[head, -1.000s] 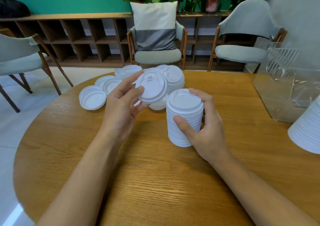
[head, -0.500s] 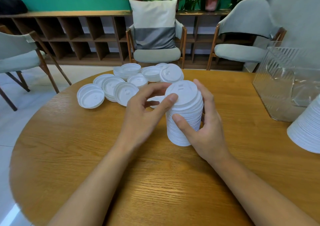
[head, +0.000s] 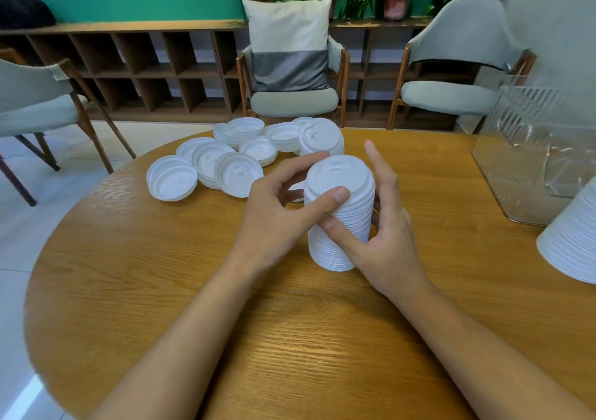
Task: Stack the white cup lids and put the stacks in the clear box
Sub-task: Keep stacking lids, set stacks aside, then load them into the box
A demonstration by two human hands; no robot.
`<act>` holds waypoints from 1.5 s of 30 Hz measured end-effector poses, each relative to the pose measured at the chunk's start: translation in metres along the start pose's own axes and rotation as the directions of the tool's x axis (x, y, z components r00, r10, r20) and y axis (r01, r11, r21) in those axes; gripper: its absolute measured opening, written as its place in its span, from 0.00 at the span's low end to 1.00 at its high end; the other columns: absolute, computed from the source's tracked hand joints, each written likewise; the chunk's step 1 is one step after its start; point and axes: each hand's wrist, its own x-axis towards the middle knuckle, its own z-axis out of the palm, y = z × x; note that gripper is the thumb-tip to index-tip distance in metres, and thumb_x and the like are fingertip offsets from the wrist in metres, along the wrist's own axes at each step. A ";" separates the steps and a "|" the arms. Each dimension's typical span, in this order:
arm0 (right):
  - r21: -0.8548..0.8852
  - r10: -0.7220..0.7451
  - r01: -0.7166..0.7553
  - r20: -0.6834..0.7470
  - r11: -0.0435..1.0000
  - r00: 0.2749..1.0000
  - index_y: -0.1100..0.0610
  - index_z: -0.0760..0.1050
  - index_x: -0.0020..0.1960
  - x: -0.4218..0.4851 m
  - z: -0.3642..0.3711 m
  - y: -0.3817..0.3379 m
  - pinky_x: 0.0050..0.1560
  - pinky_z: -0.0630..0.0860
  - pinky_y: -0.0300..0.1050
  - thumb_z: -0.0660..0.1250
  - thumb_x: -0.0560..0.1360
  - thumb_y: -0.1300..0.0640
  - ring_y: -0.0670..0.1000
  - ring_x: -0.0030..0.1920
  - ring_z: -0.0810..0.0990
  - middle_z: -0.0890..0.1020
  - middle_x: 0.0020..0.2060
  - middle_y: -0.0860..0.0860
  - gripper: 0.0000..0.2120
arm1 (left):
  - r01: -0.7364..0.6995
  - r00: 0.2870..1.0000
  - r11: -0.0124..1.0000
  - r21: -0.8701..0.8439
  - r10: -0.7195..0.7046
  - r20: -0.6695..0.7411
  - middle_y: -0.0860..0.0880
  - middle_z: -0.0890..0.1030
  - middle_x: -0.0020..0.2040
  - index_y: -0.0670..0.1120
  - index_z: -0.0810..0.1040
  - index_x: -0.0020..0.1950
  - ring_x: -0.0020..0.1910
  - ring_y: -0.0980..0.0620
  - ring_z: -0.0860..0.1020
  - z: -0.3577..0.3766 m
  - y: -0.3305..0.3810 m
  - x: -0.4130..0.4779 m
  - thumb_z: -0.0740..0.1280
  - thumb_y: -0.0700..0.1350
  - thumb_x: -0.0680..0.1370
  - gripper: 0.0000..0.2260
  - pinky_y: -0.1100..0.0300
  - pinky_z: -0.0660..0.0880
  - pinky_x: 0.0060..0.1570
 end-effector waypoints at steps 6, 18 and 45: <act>-0.018 0.017 -0.018 -0.011 1.000 1.000 0.45 0.65 0.76 -0.001 0.000 0.003 0.63 0.79 0.52 0.75 0.73 0.42 0.48 0.67 0.78 0.77 0.68 0.44 0.35 | -0.022 1.000 0.994 0.105 0.022 0.000 0.54 0.84 0.60 0.50 0.81 0.66 0.62 0.53 0.82 0.003 -0.003 0.000 0.77 0.56 0.73 0.24 0.54 0.79 0.60; -0.051 0.018 -0.019 -0.010 0.999 1.000 0.42 0.64 0.72 -0.001 -0.001 0.006 0.61 0.77 0.41 0.77 0.69 0.40 0.45 0.66 0.78 0.76 0.65 0.36 0.36 | -0.026 0.998 0.992 0.120 0.019 0.063 0.53 0.83 0.64 0.49 0.79 0.70 0.67 0.53 0.78 -0.005 -0.020 0.005 0.60 0.61 0.82 0.24 0.57 0.75 0.65; -0.071 0.033 -0.038 -0.071 0.997 0.997 0.44 0.64 0.72 0.000 -0.004 0.004 0.62 0.72 0.32 0.78 0.71 0.38 0.39 0.67 0.74 0.73 0.66 0.33 0.36 | 0.002 0.952 0.876 0.482 0.146 -0.270 0.56 0.84 0.53 0.49 0.83 0.60 0.52 0.58 0.82 -0.022 -0.038 0.016 0.74 0.43 0.79 0.10 0.59 0.80 0.54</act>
